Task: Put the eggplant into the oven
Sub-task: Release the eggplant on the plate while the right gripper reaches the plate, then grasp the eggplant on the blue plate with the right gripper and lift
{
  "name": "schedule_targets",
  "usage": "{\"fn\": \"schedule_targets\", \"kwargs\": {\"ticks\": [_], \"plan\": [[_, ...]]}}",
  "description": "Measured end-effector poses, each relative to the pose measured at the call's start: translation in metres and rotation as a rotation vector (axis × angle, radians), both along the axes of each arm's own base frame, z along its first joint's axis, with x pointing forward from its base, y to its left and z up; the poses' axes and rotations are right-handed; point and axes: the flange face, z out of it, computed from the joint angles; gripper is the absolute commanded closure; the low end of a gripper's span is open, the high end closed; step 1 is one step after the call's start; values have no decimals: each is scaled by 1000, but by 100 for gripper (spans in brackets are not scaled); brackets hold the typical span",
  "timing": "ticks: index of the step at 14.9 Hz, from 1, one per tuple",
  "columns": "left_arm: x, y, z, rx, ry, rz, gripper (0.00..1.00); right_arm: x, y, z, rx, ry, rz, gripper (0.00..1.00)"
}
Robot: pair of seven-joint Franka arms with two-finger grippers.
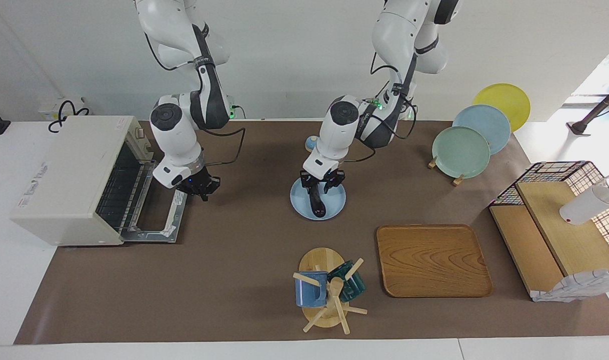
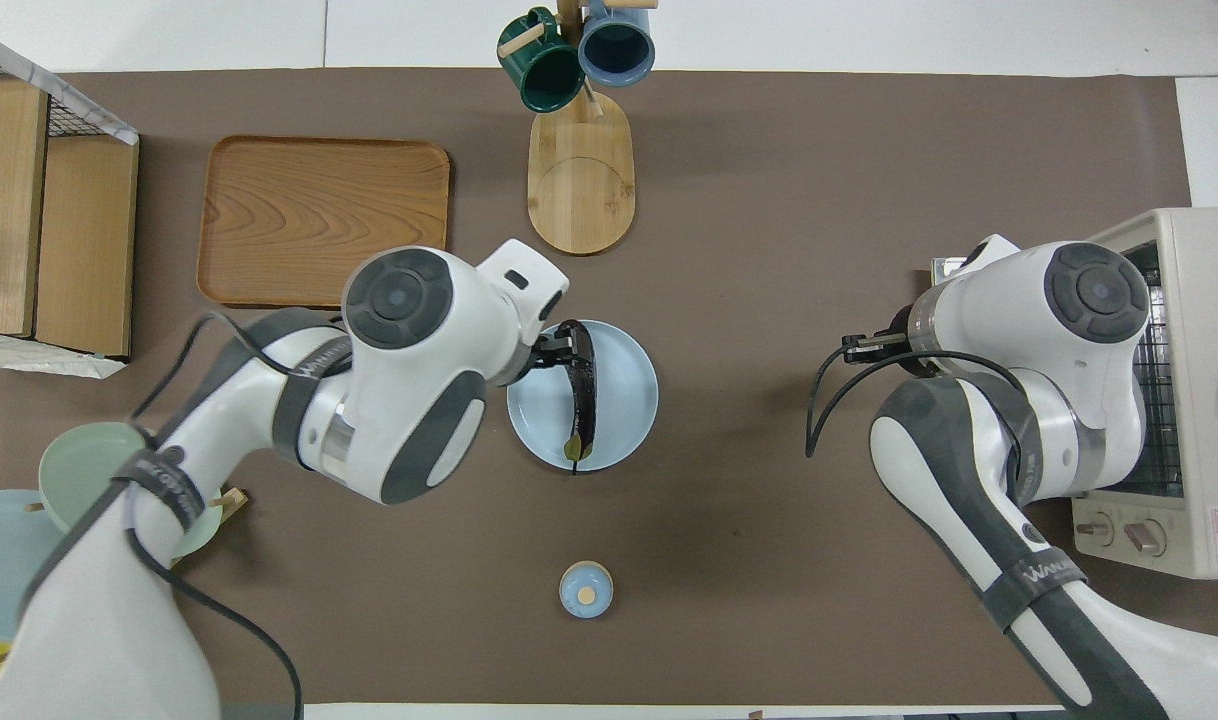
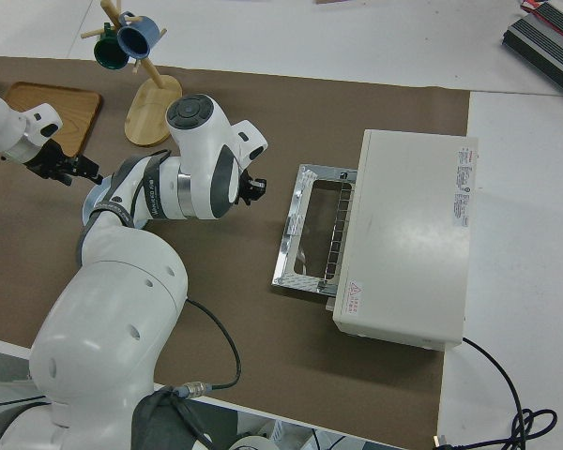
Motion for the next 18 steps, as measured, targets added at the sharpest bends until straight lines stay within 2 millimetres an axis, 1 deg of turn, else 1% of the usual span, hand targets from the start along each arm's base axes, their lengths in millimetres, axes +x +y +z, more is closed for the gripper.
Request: {"fn": "schedule_targets", "kwargs": {"ticks": [1, 2, 3, 4, 5, 6, 7, 8, 9, 10, 11, 12, 13, 14, 16, 17, 18], "plan": [[13, 23, 24, 3, 4, 1, 0, 2, 14, 10, 3, -3, 24, 0], [25, 47, 45, 6, 7, -3, 0, 5, 35, 24, 8, -10, 47, 0], [37, 72, 63, 9, 10, -14, 0, 7, 64, 42, 17, -26, 47, 0], [47, 98, 78, 9, 8, -28, 0, 6, 101, 61, 30, -46, 37, 0], [55, 124, 91, 9, 3, -38, 0, 1, 145, 76, 45, -64, 27, 0], [59, 148, 101, 10, 1, -43, 0, -6, 188, 86, 55, -68, 21, 0], [60, 170, 111, 13, 2, -54, 0, -13, 229, 91, 53, -65, 15, 0], [58, 189, 119, 18, 9, -75, 0, -17, 268, 90, 36, -61, 11, 0], [55, 206, 128, 22, 18, -99, 0, -19, 303, 84, 21, -59, 4, 0], [50, 222, 136, 24, 26, -114, 0, -20, 337, 71, 15, -62, -8, 0], [45, 235, 144, 27, 32, -117, 0, -21, 367, 54, 11, -66, -19, 0], [40, 244, 152, 29, 34, -115, 0, -24, 392, 36, 10, -79, -23, 0], [36, 249, 159, 30, 34, -112, 0, -27, 407, 17, 7, -84, -24, 2], [32, 250, 163, 32, 33, -111, 0, -28, 413, 1, 6, -86, -20, 15], [23, 250, 165, 38, 35, -113, 0, -26, 411, -19, 25, -103, -22, 32], [19, 251, 164, 49, 40, -115, 0, -26, 408, -26, 34, -112, -23, 36], [15, 252, 162, 65, 43, -117, 0, -28, 406, -33, 39, -117, -22, 38]]}}
